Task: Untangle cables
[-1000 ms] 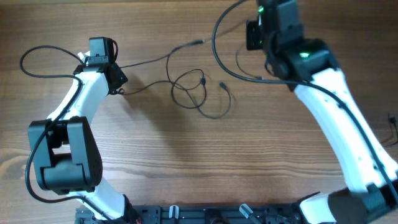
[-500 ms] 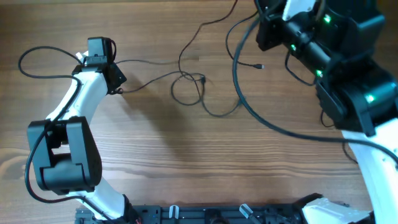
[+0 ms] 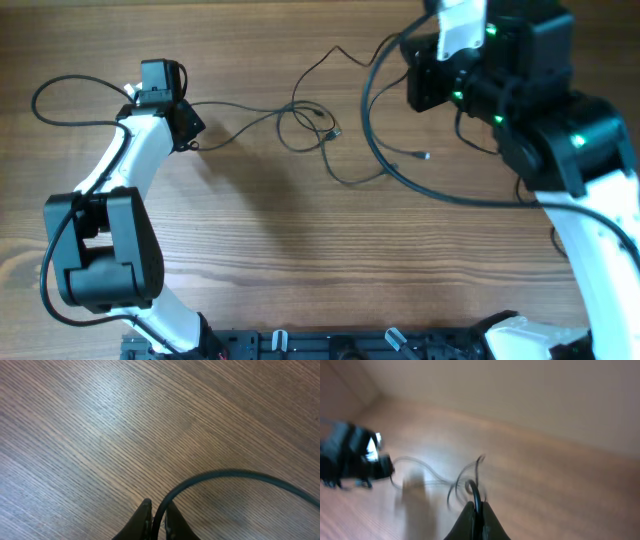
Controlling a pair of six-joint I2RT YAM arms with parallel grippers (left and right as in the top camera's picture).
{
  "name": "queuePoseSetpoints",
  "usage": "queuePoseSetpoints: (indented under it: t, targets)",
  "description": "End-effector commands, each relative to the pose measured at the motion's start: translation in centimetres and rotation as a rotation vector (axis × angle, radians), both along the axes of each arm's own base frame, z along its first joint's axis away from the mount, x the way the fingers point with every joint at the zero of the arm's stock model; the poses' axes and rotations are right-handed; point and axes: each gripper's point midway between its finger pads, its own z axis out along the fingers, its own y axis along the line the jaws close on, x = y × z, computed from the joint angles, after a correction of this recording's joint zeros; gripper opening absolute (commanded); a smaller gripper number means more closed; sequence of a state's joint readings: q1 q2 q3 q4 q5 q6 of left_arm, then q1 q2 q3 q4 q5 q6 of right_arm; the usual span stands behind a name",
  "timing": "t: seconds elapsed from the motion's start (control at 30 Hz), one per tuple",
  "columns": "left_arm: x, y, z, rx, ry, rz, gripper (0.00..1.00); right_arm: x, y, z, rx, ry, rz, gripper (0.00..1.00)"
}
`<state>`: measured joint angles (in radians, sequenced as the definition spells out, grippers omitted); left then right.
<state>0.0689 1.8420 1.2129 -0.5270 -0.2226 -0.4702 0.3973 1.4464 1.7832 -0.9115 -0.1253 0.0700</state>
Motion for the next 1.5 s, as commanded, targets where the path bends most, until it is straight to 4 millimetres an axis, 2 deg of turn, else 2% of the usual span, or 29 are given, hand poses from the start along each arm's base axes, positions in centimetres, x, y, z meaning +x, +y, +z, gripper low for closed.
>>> queuePoseSetpoints:
  t: [0.0, 0.1, 0.17, 0.27, 0.4, 0.57, 0.73, 0.77, 0.87, 0.97, 1.03, 1.13, 1.2, 1.27, 1.37, 1.4, 1.47]
  targets:
    - [0.2, 0.0, 0.0, -0.024, -0.012, 0.010, 0.11, 0.8, 1.9, -5.4, 0.017, 0.198, 0.046, 0.05]
    - [0.3, -0.3, 0.0, -0.040, -0.016, 0.003, 0.11, 1.2, 3.3, -9.8, 0.008, 0.345, 0.090, 0.05]
    - [0.4, -0.7, 0.0, -0.060, -0.021, -0.006, 0.07, 1.7, 3.9, -12.3, 0.007, 0.423, 0.094, 0.05]
    - [0.5, -0.9, 0.0, -0.071, -0.025, -0.012, 0.04, 2.8, 4.4, -16.0, -0.006, 0.517, 0.067, 0.05]
    - [0.6, -0.9, 0.0, -0.072, -0.027, -0.012, 0.04, 3.8, 4.8, -19.8, -0.032, 0.592, 0.057, 0.06]
    - [0.7, -1.2, 0.0, -0.085, -0.032, -0.019, 0.04, 5.1, 5.2, -23.1, -0.052, 0.628, 0.049, 0.06]
    - [1.5, -3.2, 0.1, -0.192, -0.063, -0.076, 0.24, 7.5, 3.2, -26.6, -0.175, 0.596, -0.061, 0.09]
    - [1.5, -3.3, 0.1, -0.195, -0.064, -0.077, 0.28, 7.6, 3.1, -27.1, -0.183, 0.601, -0.067, 0.09]
    - [1.5, -3.3, 0.1, -0.195, -0.064, -0.076, 0.32, 7.6, 3.2, -28.3, -0.188, 0.625, -0.067, 0.09]
    - [1.5, -3.3, 0.1, -0.195, -0.064, -0.077, 0.35, 7.5, 3.2, -29.0, -0.195, 0.642, -0.067, 0.20]
    - [1.5, -3.3, 0.1, -0.195, -0.064, -0.077, 0.36, 7.4, 3.4, -29.1, -0.186, 0.649, -0.057, 0.36]
    - [1.5, -3.3, 0.1, -0.195, -0.064, -0.076, 0.36, 6.8, 5.2, -28.8, -0.106, 0.677, 0.016, 0.46]
    - [1.5, -3.3, 0.1, -0.195, -0.064, -0.077, 0.37, 6.2, 6.5, -28.4, -0.071, 0.678, 0.115, 0.46]
    - [1.5, -3.3, 0.1, -0.195, -0.064, -0.077, 0.38, 5.8, 7.0, -28.3, -0.073, 0.671, 0.152, 0.46]
    - [1.5, -3.3, 0.1, -0.195, -0.064, -0.077, 0.39, 5.6, 7.7, -28.3, -0.078, 0.669, 0.160, 0.45]
    - [1.5, -3.3, 0.1, -0.195, -0.064, -0.077, 0.39, 5.5, 8.0, -28.4, -0.072, 0.671, 0.156, 0.42]
    - [1.5, -3.3, 0.1, -0.195, -0.064, -0.077, 0.40, 5.8, 8.2, -28.7, -0.041, 0.700, 0.072, 0.40]
